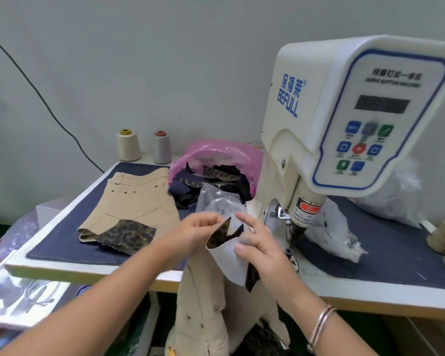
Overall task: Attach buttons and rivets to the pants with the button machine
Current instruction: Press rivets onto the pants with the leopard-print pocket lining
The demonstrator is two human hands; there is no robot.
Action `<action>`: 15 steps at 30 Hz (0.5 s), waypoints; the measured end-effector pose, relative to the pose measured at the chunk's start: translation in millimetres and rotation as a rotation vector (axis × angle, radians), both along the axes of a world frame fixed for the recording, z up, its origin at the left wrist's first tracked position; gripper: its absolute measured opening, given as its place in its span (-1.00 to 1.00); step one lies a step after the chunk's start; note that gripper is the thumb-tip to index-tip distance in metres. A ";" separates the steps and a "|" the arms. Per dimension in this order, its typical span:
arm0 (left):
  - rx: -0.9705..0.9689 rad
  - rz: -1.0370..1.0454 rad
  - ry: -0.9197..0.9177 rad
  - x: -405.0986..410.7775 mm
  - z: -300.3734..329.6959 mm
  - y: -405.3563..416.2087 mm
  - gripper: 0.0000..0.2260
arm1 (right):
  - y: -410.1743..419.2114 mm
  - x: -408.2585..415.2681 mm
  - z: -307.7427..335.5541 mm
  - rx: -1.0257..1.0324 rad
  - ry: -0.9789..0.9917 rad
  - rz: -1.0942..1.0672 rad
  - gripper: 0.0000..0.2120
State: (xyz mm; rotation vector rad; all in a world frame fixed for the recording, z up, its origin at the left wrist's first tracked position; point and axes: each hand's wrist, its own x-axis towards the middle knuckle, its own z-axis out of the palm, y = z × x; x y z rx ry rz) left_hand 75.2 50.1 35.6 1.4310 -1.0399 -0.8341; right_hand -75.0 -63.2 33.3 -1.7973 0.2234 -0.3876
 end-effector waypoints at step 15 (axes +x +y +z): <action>0.330 0.389 -0.133 -12.1 18.2 48.5 -0.03 | 6.1 68.0 88.0 0.227 -0.258 -0.211 -0.74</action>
